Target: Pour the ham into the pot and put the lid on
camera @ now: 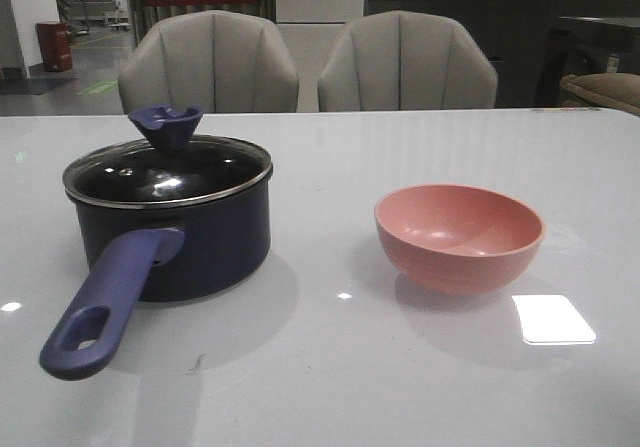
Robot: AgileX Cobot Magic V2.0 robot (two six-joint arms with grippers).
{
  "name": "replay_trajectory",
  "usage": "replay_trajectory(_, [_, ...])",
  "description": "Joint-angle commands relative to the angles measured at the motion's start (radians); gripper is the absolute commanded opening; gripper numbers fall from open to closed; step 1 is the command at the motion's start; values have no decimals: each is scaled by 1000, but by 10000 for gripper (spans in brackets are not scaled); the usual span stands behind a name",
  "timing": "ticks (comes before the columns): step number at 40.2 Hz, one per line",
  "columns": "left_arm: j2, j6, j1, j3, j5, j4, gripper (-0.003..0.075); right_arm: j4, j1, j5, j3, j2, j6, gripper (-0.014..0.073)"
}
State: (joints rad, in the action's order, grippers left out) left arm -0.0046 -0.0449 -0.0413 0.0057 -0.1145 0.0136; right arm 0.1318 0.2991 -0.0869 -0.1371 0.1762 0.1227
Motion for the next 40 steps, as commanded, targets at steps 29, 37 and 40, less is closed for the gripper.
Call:
replay_trajectory(29, [-18,101,3,20,213,-1,112,6,-1,87,-28,11,2,146])
replay_trajectory(37, [-18,101,3,20,213,-1,112,6,-1,87,-28,11,2,146])
replay_trajectory(40, [-18,101,3,20,213,-1,112,6,-1,87,-28,11,2,146])
